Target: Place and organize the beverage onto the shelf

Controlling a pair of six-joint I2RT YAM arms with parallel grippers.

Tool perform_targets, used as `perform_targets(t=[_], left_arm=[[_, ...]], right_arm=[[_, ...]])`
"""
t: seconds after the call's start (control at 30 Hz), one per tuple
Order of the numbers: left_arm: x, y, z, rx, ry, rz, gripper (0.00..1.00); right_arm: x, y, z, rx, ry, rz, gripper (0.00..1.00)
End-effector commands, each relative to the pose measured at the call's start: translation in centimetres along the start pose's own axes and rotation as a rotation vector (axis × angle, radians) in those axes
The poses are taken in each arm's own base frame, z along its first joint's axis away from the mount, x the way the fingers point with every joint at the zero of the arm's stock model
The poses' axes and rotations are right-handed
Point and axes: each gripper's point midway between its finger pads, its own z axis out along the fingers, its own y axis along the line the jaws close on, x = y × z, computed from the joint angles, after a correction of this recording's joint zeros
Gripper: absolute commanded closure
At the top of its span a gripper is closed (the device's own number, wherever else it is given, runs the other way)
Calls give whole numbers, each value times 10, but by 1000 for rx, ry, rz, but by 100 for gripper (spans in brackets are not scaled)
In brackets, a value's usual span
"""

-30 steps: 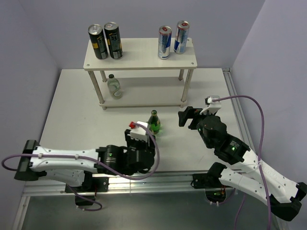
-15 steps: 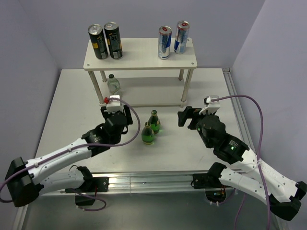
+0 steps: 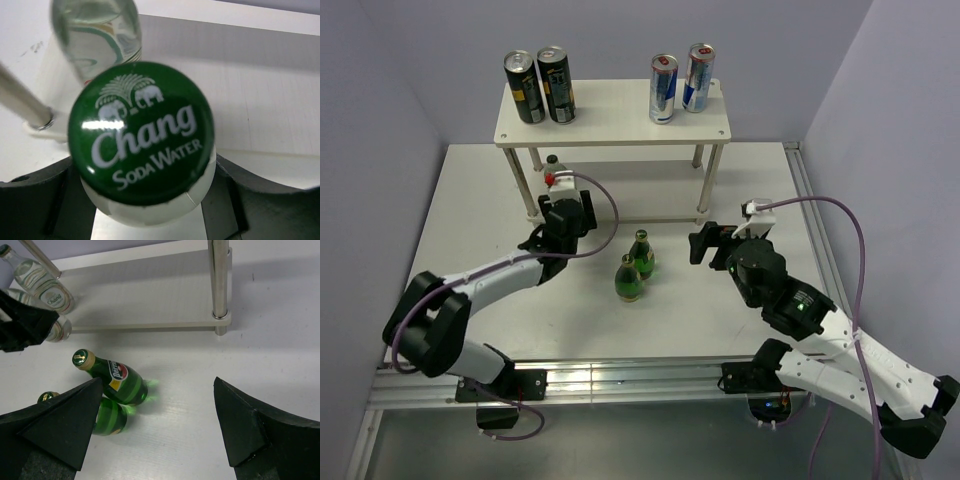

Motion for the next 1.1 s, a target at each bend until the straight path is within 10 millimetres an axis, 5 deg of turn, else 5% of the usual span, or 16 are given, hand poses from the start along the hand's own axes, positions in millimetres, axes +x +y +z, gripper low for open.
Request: perform_targets(t=[0.0, 0.27, 0.87, 1.0, 1.07], left_arm=[[-99, -35, 15, 108, -258, -166, 100], [-95, -40, 57, 88, -240, -156, 100], [-83, -28, 105, -32, -206, -114, 98], [-81, -26, 107, -43, -200, -111, 75], [-80, -27, 107, -42, -197, -107, 54]], right_arm=[[-9, 5, 1, -5, -21, 13, 2], [-7, 4, 1, -3, -21, 14, 2], [-4, 3, 5, 12, -12, 3, 2], [-2, 3, 5, 14, -8, 3, 2], [-3, 3, 5, 14, -9, 2, 2]])
